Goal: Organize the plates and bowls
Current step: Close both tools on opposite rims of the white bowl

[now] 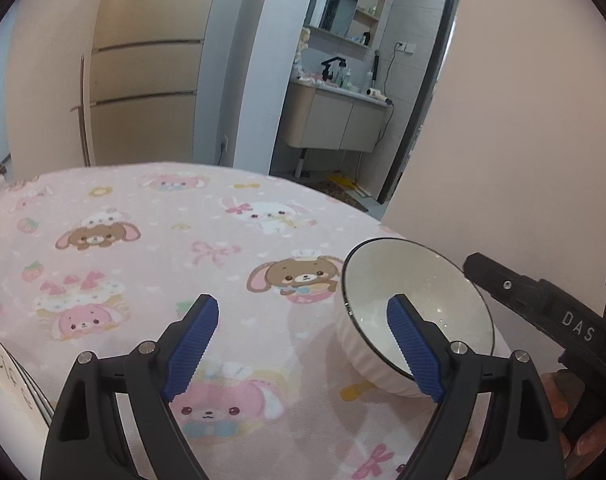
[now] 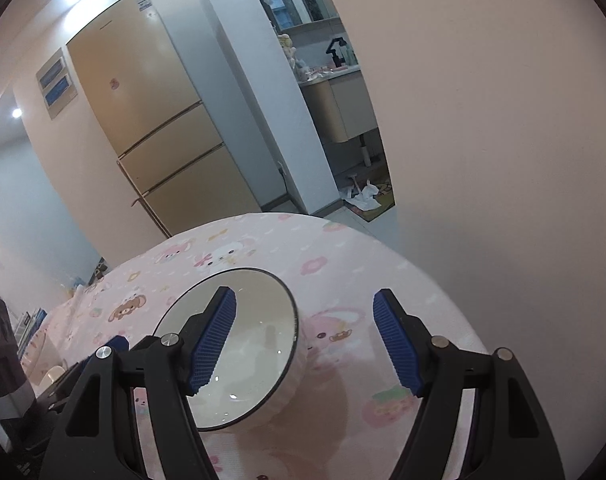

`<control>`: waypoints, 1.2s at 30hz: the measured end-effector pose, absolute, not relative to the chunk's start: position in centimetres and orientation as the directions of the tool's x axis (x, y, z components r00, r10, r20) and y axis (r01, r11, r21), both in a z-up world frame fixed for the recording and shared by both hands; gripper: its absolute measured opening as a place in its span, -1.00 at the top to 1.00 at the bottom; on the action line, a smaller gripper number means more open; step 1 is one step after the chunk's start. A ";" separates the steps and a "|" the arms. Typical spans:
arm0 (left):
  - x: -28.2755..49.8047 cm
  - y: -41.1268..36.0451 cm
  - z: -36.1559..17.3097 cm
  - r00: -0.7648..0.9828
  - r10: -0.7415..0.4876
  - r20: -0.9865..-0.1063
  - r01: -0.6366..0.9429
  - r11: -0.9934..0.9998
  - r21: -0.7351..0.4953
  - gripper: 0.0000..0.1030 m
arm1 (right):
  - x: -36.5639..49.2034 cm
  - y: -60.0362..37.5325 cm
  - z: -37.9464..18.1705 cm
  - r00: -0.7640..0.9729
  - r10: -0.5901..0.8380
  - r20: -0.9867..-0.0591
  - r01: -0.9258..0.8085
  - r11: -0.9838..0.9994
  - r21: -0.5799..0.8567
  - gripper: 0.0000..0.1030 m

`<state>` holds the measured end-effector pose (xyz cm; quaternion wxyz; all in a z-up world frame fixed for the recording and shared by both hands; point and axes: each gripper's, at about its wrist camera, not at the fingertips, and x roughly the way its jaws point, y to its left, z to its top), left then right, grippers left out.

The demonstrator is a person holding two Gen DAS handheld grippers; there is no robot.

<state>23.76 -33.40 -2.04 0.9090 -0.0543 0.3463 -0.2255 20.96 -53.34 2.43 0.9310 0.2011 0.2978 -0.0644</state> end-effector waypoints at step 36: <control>23.9 -35.2 -3.0 0.615 -0.426 -0.663 0.407 0.892 -0.196 0.47 | 22.6 -51.5 -0.2 0.732 0.116 -0.672 0.197 0.907 0.371 0.34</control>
